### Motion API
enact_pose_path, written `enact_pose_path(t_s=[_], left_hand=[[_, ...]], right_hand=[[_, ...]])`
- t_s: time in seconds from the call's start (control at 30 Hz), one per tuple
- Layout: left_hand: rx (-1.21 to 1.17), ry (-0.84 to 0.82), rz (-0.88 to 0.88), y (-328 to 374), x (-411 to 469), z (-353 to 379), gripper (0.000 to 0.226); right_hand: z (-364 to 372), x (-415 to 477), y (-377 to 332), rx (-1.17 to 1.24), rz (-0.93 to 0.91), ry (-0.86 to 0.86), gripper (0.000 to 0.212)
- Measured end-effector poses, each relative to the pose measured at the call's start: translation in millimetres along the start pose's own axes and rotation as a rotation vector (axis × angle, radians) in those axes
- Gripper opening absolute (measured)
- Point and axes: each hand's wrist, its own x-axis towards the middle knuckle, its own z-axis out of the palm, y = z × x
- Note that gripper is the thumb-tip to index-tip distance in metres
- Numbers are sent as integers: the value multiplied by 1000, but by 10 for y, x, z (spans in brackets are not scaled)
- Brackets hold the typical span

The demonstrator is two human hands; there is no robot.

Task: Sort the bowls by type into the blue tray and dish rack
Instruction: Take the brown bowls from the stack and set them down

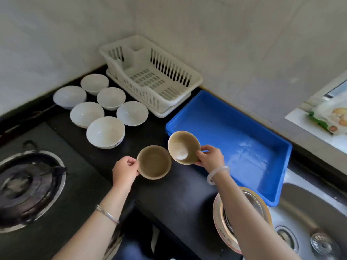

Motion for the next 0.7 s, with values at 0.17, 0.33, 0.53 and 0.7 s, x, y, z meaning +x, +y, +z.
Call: enact_pose_path(t_s=[0.17, 0.33, 0.53, 0.7], left_hand=[[-68, 87, -98, -139, 280, -230, 17], [-159, 149, -181, -256, 446, -345, 5], [-226, 176, -228, -279, 488, -327, 4], [-257, 192, -264, -270, 482, -259, 5]], right_hand=[[583, 255, -160, -5, 61, -40, 12], [1051, 410, -200, -16, 104, -56, 16], [1322, 563, -213, 17, 199, -56, 28], [1415, 659, -239, 45, 246, -90, 30]])
